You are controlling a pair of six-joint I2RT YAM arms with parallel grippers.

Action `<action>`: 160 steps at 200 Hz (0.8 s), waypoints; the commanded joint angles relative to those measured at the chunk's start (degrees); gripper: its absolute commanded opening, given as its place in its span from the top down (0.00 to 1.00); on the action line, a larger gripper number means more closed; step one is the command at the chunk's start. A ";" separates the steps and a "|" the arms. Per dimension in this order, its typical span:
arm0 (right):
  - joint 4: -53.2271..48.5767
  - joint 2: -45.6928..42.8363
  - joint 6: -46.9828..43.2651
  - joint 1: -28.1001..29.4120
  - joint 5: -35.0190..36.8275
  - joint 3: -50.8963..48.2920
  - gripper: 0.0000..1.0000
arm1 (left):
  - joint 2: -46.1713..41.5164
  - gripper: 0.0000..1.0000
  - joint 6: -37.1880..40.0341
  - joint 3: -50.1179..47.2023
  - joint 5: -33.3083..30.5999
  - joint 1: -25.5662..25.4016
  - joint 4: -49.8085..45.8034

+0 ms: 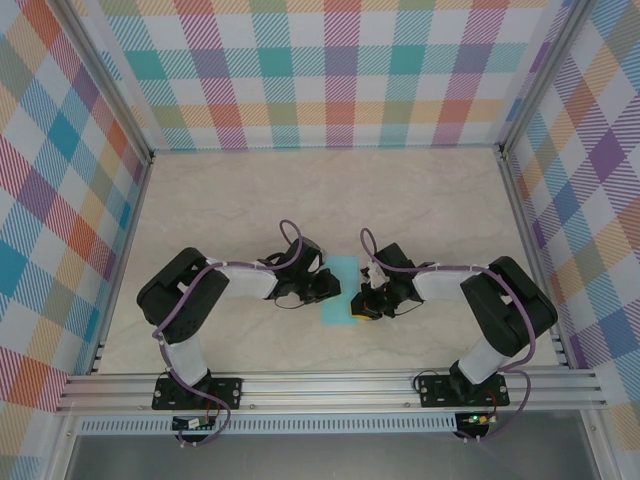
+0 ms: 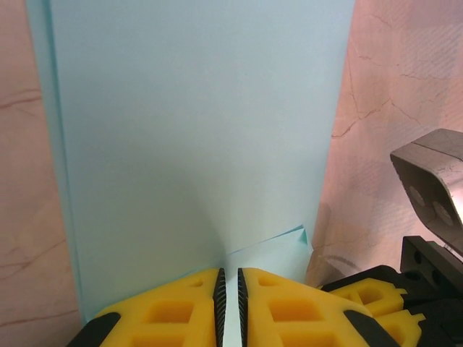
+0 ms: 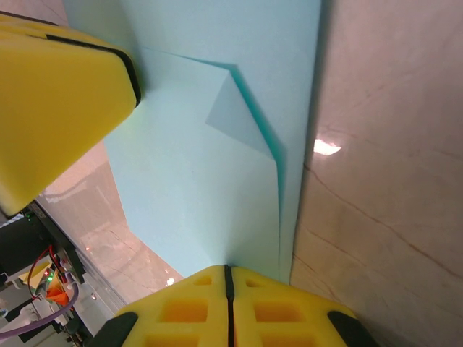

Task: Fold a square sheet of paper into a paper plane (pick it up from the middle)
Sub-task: Fold the triangle a second time at the center of the table.

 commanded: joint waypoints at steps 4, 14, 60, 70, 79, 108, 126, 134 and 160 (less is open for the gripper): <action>-6.62 4.68 -0.94 0.74 8.06 -3.18 0.93 | 1.94 0.83 2.30 -1.92 -5.50 3.40 -3.13; -6.55 4.73 -0.82 0.74 8.05 -3.22 0.93 | 1.92 0.83 2.60 -1.70 -5.51 3.53 -3.47; -6.82 4.55 -0.89 0.74 8.10 -3.26 0.93 | 1.77 0.83 3.32 -1.94 -5.44 4.59 -3.90; -6.90 4.52 -0.93 0.70 8.17 -3.23 0.93 | 1.81 0.83 3.63 -1.92 -5.41 4.92 -4.00; -7.00 4.47 -0.95 0.74 8.19 -3.23 0.93 | 1.76 0.83 3.89 -1.96 -5.42 5.32 -4.05; -7.00 4.45 -0.83 0.74 8.10 -3.23 0.93 | 1.25 0.83 4.62 -2.40 -5.29 6.72 -4.17; -6.89 4.37 -0.89 0.74 8.08 -3.30 0.93 | 1.13 0.83 5.10 -2.42 -4.95 7.69 -4.45; -6.90 4.37 -0.82 0.74 8.04 -3.43 0.93 | 1.15 0.83 5.32 -2.40 -4.82 8.12 -4.54; -6.74 4.35 -0.89 0.74 7.91 -3.53 0.93 | 1.32 0.82 6.42 -1.00 -4.17 8.80 -5.91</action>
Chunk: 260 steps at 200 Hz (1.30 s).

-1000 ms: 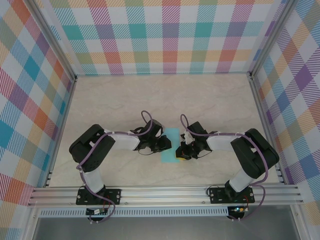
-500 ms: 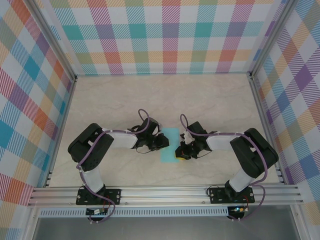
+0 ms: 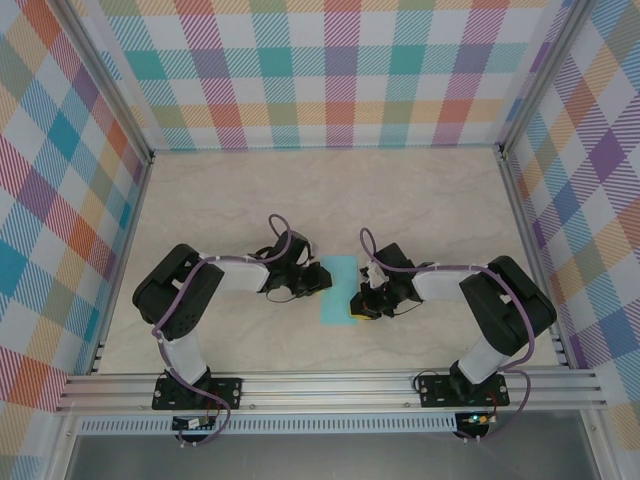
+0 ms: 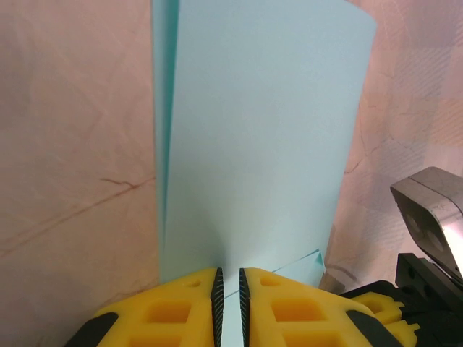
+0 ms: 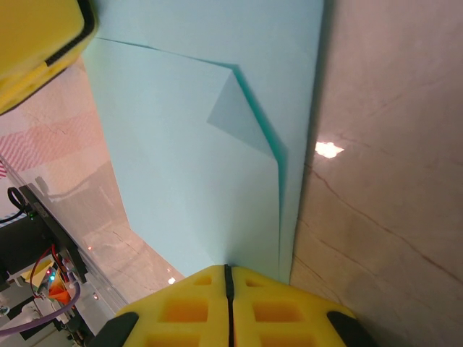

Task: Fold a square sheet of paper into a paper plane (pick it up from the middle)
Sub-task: Fold the triangle a second time at the center of the table.

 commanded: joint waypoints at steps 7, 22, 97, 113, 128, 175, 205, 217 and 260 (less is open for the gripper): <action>-7.30 4.13 -0.86 0.70 8.26 -3.56 0.93 | 1.32 0.82 3.93 -0.21 -7.30 3.39 -6.22; -7.25 4.11 -0.78 0.71 8.26 -3.52 0.93 | 1.01 0.82 4.42 0.50 -7.61 3.64 -7.25; -7.46 3.97 -0.39 0.70 7.82 -2.52 0.92 | -7.20 0.80 2.71 2.46 -4.74 3.14 -8.31; -7.30 3.78 -0.12 0.67 7.64 -2.14 0.92 | -9.52 0.80 2.15 1.79 -4.14 1.36 -7.87; -7.47 3.78 0.02 0.70 7.64 -1.81 0.92 | -10.57 0.81 2.31 1.04 -3.15 -0.44 -7.30; -7.58 3.47 0.11 0.70 7.30 -1.11 0.92 | -4.88 0.82 1.40 -0.85 0.84 -3.75 -1.60; -7.89 2.21 0.09 0.69 6.87 -0.89 0.91 | -0.89 0.83 1.08 -0.23 0.42 -4.58 -0.51; -8.75 1.35 -0.19 0.70 6.70 -0.55 0.90 | -0.25 0.83 1.16 -0.08 -1.05 -4.59 -1.93; -9.96 -4.37 -0.29 0.78 3.33 2.61 0.88 | 0.29 0.84 3.11 -0.13 -3.90 -4.65 -6.92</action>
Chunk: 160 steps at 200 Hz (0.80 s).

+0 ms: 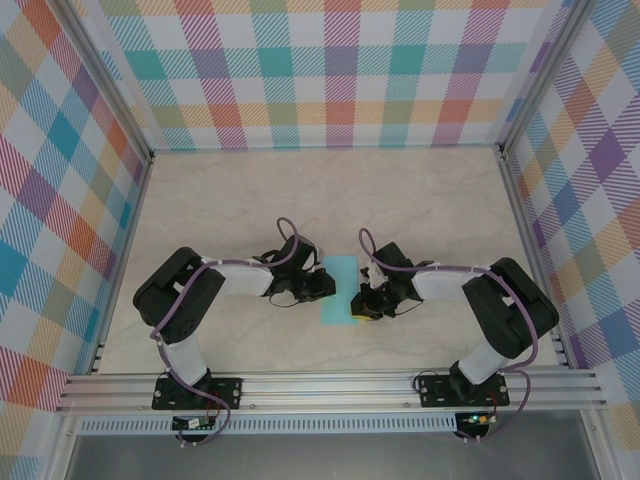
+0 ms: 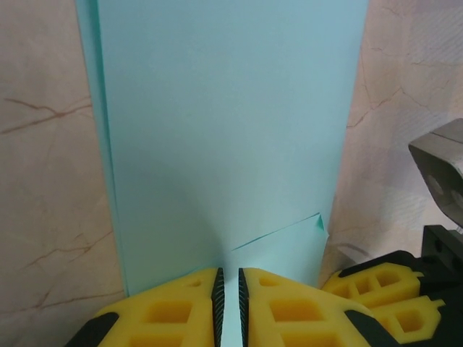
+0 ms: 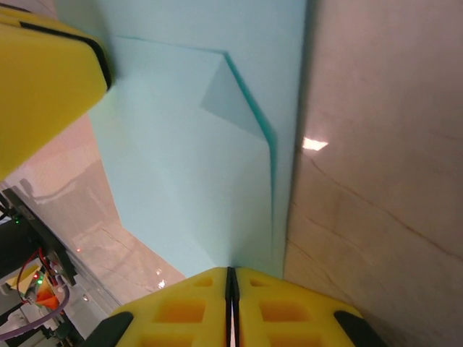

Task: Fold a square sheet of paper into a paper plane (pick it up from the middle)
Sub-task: Fold the triangle a second time at the center of the table.

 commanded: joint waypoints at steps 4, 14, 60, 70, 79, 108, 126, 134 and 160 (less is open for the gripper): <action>-5.72 -2.74 -0.26 0.34 0.86 1.82 0.88 | 1.19 0.84 1.66 -0.47 -3.08 -0.35 -4.27; -5.67 -3.19 -0.20 0.28 0.25 2.82 0.88 | 1.23 0.84 1.72 -0.78 -3.09 -0.42 -4.20; -2.94 1.15 -0.82 1.00 -4.78 6.15 0.86 | 1.72 0.84 1.71 -0.73 -3.49 -0.47 -4.69; -3.35 3.29 -1.04 1.13 -4.68 6.69 0.86 | 1.72 0.84 1.62 -0.73 -3.69 -0.45 -4.74; -4.07 4.75 -1.26 1.14 -4.07 6.93 0.86 | 1.72 0.84 1.53 -0.79 -3.71 -0.51 -4.81; -5.79 6.39 -3.16 1.12 -0.73 4.29 0.86 | 1.71 0.84 1.71 -0.82 -4.86 -0.58 -5.72; -5.08 5.43 -3.36 1.05 -0.95 1.55 0.86 | 2.06 0.85 1.75 -0.83 -5.45 -0.51 -6.24; -4.77 4.84 -3.22 1.05 -1.53 0.59 0.86 | 2.28 0.85 1.77 -0.84 -5.54 -0.57 -6.31; -4.33 2.07 -2.74 0.98 -2.38 -2.19 0.85 | 2.93 0.86 1.57 -0.67 -5.89 -0.59 -6.51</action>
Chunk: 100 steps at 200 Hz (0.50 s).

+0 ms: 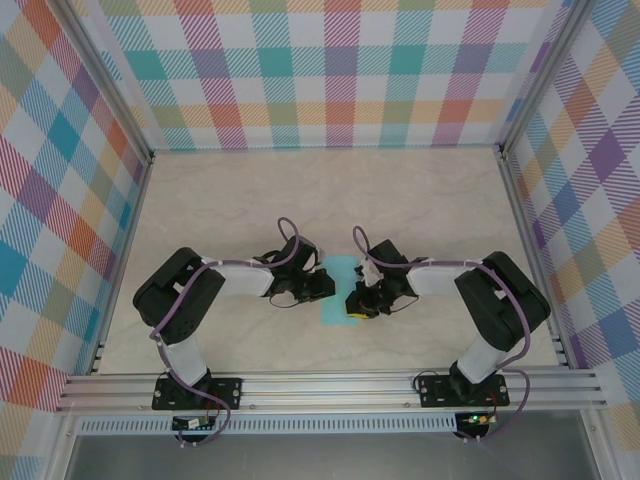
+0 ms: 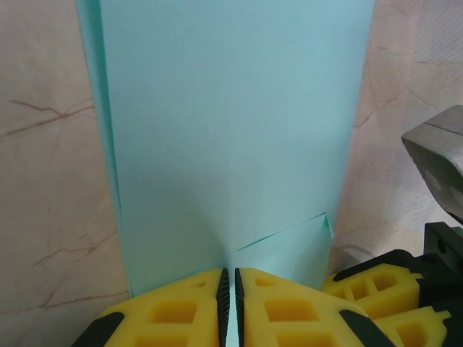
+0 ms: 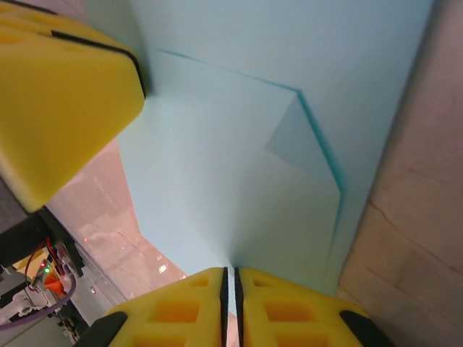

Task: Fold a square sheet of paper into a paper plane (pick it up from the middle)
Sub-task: Fold the triangle a second time at the center of the table.

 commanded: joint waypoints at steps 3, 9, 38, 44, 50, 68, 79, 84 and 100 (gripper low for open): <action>-4.81 -1.61 -0.56 0.34 0.20 -4.65 0.85 | 2.90 0.86 0.64 -0.83 -4.65 -0.27 -5.92; -4.62 -2.26 -0.55 0.35 -0.15 -5.19 0.85 | 2.85 0.86 0.60 -0.84 -4.69 -0.26 -5.76; -4.95 -4.70 -0.57 0.35 -0.45 -7.54 0.84 | 2.77 0.86 0.37 -0.71 -5.03 -0.28 -5.74; -5.05 -5.12 -0.54 0.39 -0.29 -8.11 0.84 | 2.71 0.86 0.38 -0.58 -4.96 -0.25 -5.93; -5.13 -5.64 -0.39 0.35 0.10 -8.66 0.84 | 2.72 0.86 0.38 -0.57 -4.93 -0.29 -5.93; -5.62 -7.35 -0.21 0.18 1.10 -9.68 0.84 | 2.56 0.86 0.59 -0.50 -4.52 -0.24 -5.77; -6.09 -8.66 0.10 -0.08 1.56 -9.60 0.82 | 2.46 0.86 0.58 -0.49 -4.29 -0.31 -5.72; -6.14 -9.45 0.14 -0.22 1.68 -9.45 0.81 | 2.48 0.86 0.63 -0.36 -4.13 -0.31 -5.72; -6.08 -12.74 1.48 -0.98 3.88 -8.52 0.76 | 2.38 0.86 0.53 0.03 -3.17 -0.28 -5.40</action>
